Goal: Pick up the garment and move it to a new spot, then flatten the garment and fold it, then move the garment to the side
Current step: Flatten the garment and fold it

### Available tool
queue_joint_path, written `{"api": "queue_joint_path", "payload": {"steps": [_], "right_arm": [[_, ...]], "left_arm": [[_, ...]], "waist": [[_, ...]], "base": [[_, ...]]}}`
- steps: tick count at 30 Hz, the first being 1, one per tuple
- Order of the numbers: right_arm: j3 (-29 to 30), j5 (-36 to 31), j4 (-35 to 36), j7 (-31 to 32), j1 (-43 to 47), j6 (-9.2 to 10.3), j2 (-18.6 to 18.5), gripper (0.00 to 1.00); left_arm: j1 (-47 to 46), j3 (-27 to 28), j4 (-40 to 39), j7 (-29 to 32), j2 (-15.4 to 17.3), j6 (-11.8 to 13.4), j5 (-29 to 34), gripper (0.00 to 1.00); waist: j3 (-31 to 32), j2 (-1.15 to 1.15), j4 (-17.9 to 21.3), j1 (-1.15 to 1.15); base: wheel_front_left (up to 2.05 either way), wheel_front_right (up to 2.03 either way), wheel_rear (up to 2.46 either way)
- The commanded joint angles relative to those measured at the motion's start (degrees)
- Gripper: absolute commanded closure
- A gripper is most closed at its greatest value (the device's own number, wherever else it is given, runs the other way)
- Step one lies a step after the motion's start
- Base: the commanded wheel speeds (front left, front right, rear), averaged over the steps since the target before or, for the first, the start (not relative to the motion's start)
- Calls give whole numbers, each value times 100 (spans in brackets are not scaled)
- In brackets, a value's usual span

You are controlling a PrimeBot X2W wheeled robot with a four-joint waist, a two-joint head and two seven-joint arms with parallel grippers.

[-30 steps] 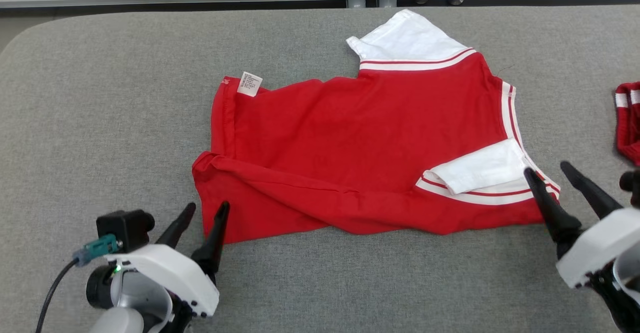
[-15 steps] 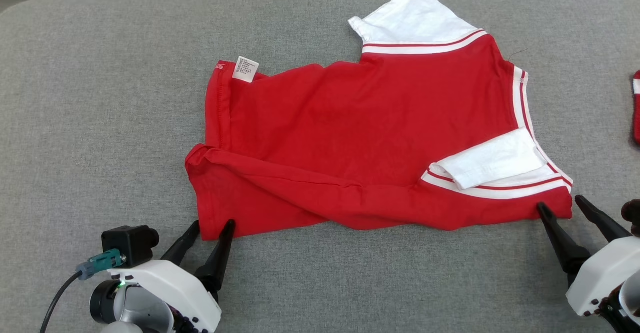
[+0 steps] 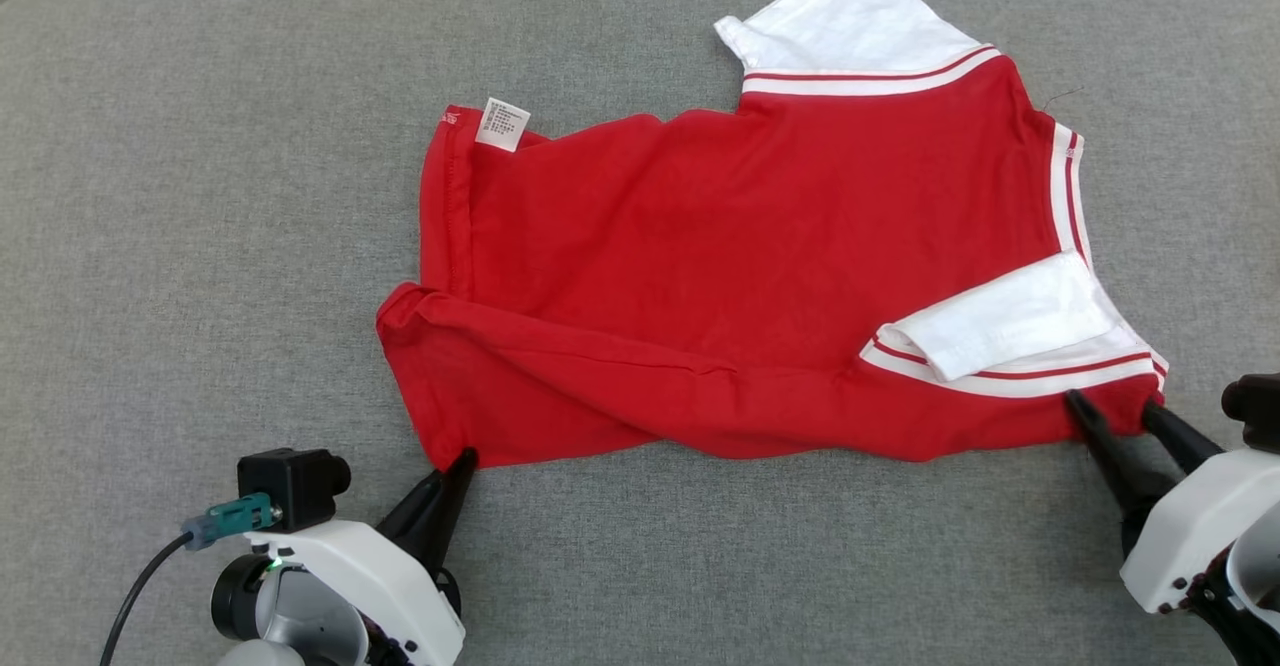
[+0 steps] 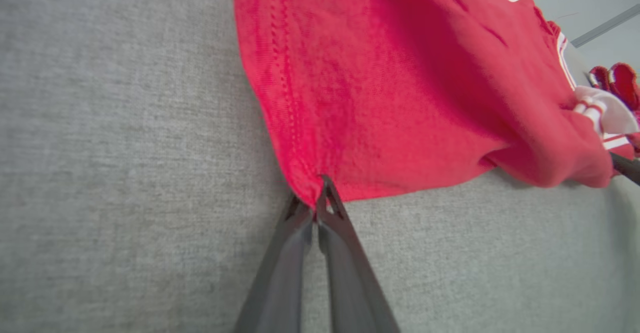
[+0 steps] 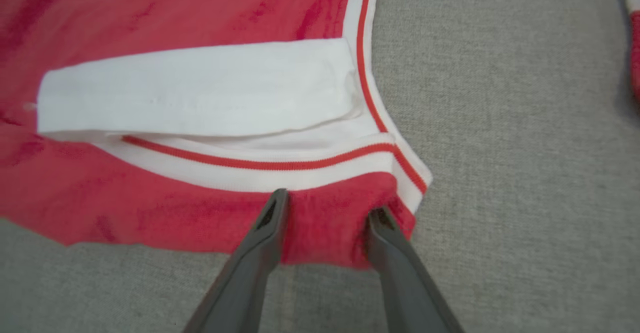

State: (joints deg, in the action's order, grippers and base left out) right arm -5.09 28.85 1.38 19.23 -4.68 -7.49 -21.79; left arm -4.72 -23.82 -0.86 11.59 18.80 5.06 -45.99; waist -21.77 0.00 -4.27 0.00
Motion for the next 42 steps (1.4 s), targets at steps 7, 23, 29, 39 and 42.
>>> {"api": "queue_joint_path", "payload": {"steps": [7, 23, 29, 39, 42], "right_arm": [[233, 465, 31, 182, -24, 0, -272, 100], [858, 1119, 591, 1464, 975, 1, -572, 100], [1037, 1032, 926, 1792, 1493, 1, -373, 100], [1185, 681, 1082, 1842, 1271, 1, -360, 0], [1332, 709, 1427, 1916, 1055, 0, -548, 0]], "left_arm": [[120, 6, -123, 131, 226, -244, -187, 100], [1112, -57, -854, 701, 927, -527, -701, 100], [1493, -92, -930, 522, 803, -439, -764, 100], [1570, 173, -1077, 294, 852, -153, -666, 0], [1435, 330, -1208, 264, 1015, -93, -564, 0]], "waist": [[134, 0, 20, 0], [581, 0, -47, 0], [703, 0, 9, 0], [684, 0, 32, 0], [485, 0, 7, 0]], "base": [[0, 0, 0], [0, 0, 0], [0, 0, 0], [0, 0, 0], [0, 0, 0]]}}
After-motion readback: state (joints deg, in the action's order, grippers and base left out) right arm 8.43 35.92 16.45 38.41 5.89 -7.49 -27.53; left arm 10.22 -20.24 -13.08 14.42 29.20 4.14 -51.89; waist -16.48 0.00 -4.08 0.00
